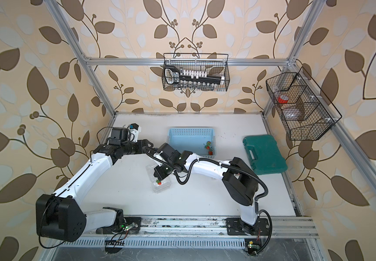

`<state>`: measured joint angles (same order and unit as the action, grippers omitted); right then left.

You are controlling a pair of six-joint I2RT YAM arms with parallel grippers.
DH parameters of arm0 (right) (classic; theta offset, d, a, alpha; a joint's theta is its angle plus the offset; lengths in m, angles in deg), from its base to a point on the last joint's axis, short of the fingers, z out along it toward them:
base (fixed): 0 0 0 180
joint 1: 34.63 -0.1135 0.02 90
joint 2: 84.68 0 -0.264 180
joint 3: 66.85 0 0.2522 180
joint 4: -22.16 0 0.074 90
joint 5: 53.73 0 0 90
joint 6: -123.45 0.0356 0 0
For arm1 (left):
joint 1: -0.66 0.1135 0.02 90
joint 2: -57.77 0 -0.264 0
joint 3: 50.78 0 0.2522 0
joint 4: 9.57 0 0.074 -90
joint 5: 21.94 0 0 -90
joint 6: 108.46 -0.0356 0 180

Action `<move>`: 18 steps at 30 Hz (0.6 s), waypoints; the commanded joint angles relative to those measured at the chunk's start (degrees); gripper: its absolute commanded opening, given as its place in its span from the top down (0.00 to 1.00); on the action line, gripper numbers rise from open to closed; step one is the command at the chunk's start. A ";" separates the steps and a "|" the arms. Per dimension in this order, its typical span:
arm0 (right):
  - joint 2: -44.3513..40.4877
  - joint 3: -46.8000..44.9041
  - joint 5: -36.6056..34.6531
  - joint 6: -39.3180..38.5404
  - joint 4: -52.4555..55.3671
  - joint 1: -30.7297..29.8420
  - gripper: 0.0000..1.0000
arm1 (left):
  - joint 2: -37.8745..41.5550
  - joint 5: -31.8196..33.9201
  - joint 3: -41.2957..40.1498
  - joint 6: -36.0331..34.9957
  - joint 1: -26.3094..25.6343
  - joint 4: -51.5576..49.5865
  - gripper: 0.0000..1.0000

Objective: Pack strawberries into containers
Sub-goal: Place the strawberry in the packing box.

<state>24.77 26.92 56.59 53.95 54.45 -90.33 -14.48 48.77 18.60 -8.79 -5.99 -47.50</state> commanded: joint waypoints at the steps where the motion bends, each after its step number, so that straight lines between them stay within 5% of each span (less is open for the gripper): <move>1: 1.02 -1.46 -1.44 1.06 -0.85 -0.03 0.98 | 2.02 -1.10 1.00 0.81 0.26 1.49 0.29; 18: -2.79 -2.95 -4.85 0.60 1.17 3.23 0.73 | 1.65 -1.55 1.15 0.72 0.33 1.35 0.29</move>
<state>25.19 25.43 53.81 54.62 54.45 -89.50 -14.29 48.56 18.60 -7.96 -5.99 -47.24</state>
